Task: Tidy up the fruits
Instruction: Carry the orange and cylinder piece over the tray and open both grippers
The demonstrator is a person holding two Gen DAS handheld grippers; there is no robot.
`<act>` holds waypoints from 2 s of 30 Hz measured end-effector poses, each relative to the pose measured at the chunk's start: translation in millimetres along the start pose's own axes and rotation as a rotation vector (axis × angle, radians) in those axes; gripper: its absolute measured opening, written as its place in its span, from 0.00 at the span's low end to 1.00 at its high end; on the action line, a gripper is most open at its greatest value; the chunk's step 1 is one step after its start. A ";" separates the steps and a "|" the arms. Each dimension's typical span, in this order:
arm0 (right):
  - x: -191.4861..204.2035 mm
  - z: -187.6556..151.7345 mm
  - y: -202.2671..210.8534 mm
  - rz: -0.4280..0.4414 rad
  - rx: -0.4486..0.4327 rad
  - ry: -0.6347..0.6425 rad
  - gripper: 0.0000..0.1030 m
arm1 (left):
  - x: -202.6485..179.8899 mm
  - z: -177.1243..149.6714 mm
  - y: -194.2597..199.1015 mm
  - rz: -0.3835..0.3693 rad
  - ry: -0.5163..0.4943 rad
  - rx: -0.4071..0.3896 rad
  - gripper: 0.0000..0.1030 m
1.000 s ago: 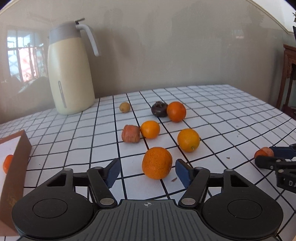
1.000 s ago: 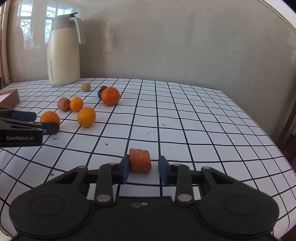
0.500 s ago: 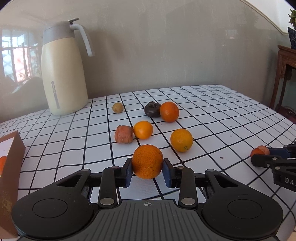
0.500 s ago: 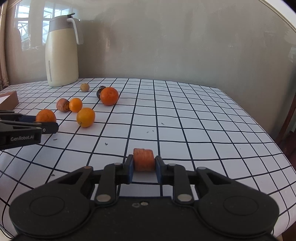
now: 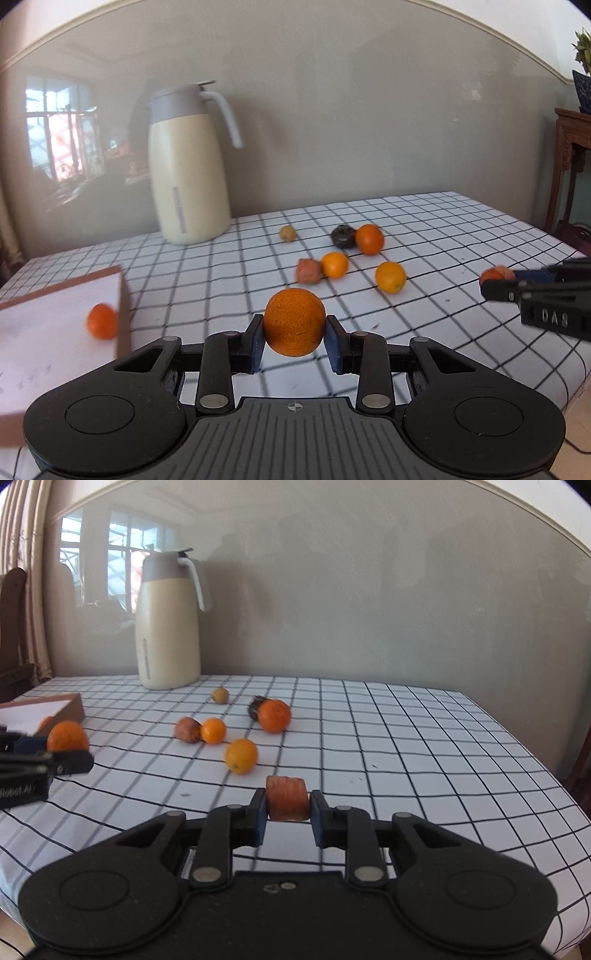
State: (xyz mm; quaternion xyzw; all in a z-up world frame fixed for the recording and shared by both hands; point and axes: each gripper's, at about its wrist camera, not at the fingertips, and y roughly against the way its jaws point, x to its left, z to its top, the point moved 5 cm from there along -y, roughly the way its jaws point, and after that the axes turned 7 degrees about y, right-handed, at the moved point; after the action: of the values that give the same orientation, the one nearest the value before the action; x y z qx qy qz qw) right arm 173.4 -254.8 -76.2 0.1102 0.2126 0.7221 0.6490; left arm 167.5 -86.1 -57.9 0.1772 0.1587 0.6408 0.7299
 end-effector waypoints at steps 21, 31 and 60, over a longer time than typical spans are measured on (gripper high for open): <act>119.9 46.0 31.1 0.214 -0.197 0.130 0.15 | 112.7 -4.3 78.1 0.195 0.107 -0.101 0.33; 177.3 61.9 41.0 0.311 -0.267 0.210 0.15 | 169.5 -9.0 100.9 0.292 0.167 -0.127 0.33; 273.7 123.4 2.9 0.405 -0.321 0.211 0.15 | 299.3 5.3 126.3 0.504 0.297 -0.210 0.33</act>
State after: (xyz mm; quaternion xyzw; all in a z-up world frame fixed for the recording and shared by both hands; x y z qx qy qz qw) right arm 188.1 34.5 2.4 -0.0295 0.1358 0.8692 0.4746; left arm 97.3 225.1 3.7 0.0393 0.1476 0.8333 0.5313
